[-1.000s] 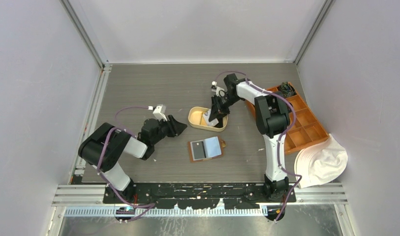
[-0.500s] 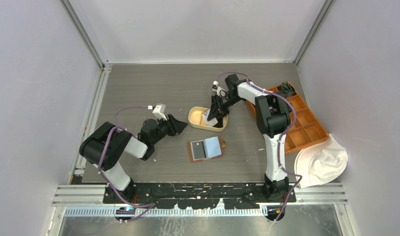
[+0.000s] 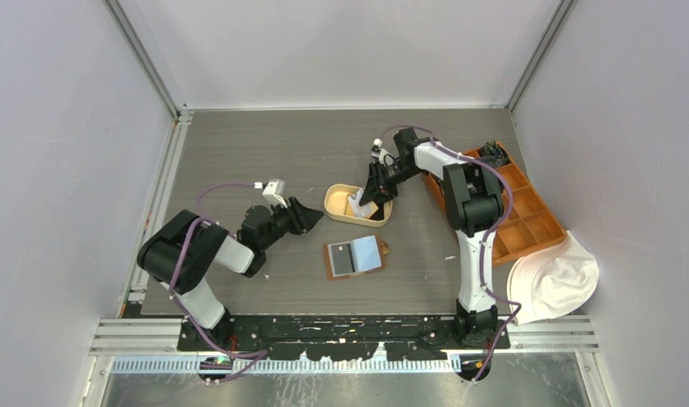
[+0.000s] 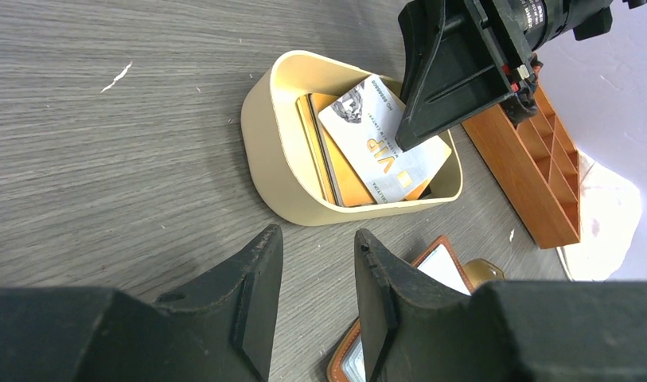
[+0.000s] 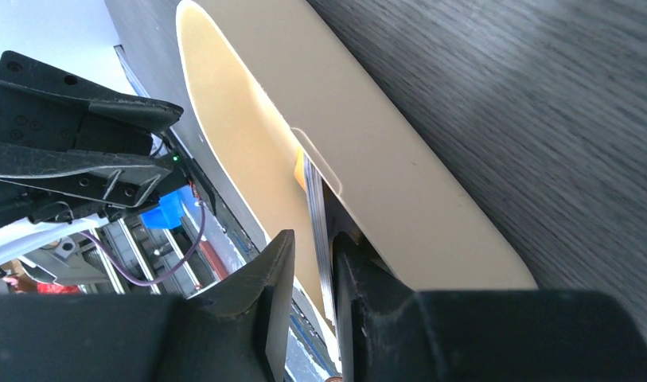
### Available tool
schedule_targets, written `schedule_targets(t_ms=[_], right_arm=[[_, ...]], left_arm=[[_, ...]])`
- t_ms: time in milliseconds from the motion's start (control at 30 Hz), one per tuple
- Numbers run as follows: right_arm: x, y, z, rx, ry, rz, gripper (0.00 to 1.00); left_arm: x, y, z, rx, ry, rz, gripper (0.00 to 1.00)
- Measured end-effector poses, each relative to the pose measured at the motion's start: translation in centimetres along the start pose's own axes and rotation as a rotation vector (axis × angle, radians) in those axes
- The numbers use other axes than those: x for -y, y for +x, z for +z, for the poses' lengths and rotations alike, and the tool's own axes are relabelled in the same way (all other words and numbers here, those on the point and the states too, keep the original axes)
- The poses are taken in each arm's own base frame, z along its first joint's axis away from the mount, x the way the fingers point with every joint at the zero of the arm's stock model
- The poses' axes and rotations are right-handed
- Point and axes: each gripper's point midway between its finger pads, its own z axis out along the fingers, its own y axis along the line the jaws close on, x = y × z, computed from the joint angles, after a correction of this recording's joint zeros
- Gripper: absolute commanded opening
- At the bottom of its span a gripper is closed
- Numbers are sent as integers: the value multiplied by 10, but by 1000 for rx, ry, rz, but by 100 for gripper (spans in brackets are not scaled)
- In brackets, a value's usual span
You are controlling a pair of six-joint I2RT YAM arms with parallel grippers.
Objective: Put the credit cards into the card holder
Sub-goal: Pick up the credit card from the storage box.
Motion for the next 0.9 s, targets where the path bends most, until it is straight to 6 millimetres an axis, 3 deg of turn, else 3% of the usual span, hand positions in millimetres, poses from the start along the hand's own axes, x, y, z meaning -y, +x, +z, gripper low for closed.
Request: schedule_targets(t_ms=[900], right_arm=[[14, -1, -20, 20, 12, 39, 26]], left_arm=[[-1, 2, -1, -1, 0, 0, 39]])
